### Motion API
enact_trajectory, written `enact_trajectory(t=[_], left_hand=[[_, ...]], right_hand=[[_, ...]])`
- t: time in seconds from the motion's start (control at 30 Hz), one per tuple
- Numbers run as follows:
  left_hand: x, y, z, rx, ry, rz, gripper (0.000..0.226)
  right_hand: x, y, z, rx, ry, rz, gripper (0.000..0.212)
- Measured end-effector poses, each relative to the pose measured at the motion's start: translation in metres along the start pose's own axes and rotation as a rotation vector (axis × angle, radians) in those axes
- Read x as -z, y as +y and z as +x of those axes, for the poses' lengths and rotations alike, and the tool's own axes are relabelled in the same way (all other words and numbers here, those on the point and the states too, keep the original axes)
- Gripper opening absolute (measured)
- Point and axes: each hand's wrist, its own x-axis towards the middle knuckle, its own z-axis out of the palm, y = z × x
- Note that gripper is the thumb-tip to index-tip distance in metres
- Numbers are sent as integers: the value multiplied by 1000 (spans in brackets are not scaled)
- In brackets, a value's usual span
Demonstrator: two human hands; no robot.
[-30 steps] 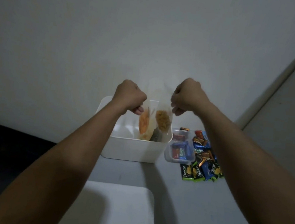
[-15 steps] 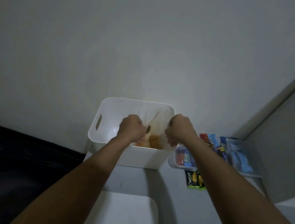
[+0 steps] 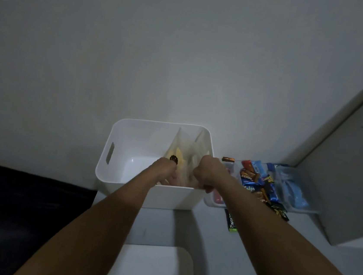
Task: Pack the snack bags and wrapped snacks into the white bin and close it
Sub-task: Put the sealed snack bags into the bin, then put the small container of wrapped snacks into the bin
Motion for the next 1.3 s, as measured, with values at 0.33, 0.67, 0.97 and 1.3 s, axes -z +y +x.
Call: enact_trajectory(t=[0.33, 0.67, 0.97, 1.3], left_hand=[[14, 4, 48, 97, -5, -276, 39], [-1, 10, 93, 93, -216, -455, 79], [-13, 35, 80, 27, -4, -278, 78], [-51, 114, 28, -477, 392, -45, 59]], right_hand=[[7, 24, 24, 111, 378, -68, 17], [-2, 108, 48, -195, 282, 95, 17], [-16, 145, 58, -226, 229, 85, 19], [48, 161, 46, -182, 275, 65, 19]])
